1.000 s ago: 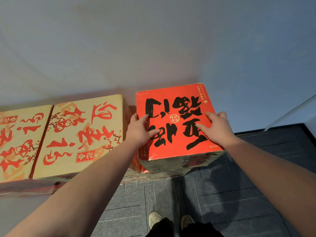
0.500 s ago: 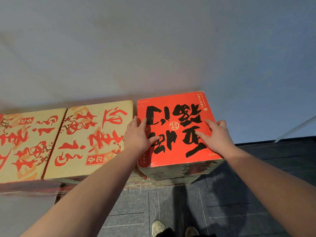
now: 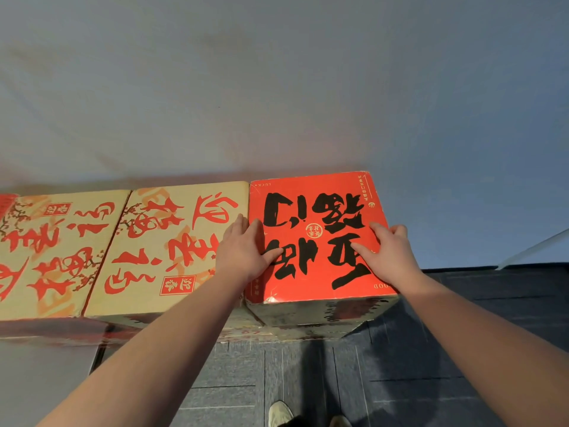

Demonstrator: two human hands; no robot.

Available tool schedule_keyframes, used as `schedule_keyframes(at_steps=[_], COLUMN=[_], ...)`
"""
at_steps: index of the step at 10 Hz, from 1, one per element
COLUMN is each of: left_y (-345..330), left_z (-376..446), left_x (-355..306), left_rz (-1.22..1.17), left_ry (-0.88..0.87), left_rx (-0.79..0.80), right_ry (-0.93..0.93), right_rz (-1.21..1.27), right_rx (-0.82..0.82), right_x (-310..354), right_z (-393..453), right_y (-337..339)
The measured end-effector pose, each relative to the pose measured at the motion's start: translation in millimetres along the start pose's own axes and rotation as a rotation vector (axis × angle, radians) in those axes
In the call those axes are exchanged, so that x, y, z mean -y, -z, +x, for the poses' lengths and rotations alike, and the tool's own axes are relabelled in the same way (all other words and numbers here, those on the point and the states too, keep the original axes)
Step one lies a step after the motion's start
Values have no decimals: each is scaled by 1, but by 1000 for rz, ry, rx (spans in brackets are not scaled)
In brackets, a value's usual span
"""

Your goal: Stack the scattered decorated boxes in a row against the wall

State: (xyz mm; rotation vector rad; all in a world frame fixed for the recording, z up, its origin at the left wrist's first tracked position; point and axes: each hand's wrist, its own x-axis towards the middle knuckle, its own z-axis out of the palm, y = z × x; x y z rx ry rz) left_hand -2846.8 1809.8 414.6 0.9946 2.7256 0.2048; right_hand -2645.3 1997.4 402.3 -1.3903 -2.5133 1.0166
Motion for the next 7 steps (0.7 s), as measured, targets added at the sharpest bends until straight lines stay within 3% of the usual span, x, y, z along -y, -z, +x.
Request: schedule_keyframes(at_steps=[4, 7], left_y=[-4, -13], left_z=[-6, -5], left_x=[18, 10], left_rz=[64, 77], left_ry=[-32, -39], left_rx=[89, 96], right_ry=[12, 69], right_rz=[-212, -403], right_rx=[41, 258], right_x=[12, 13], right_z=[-2, 3], right_y=[-3, 44])
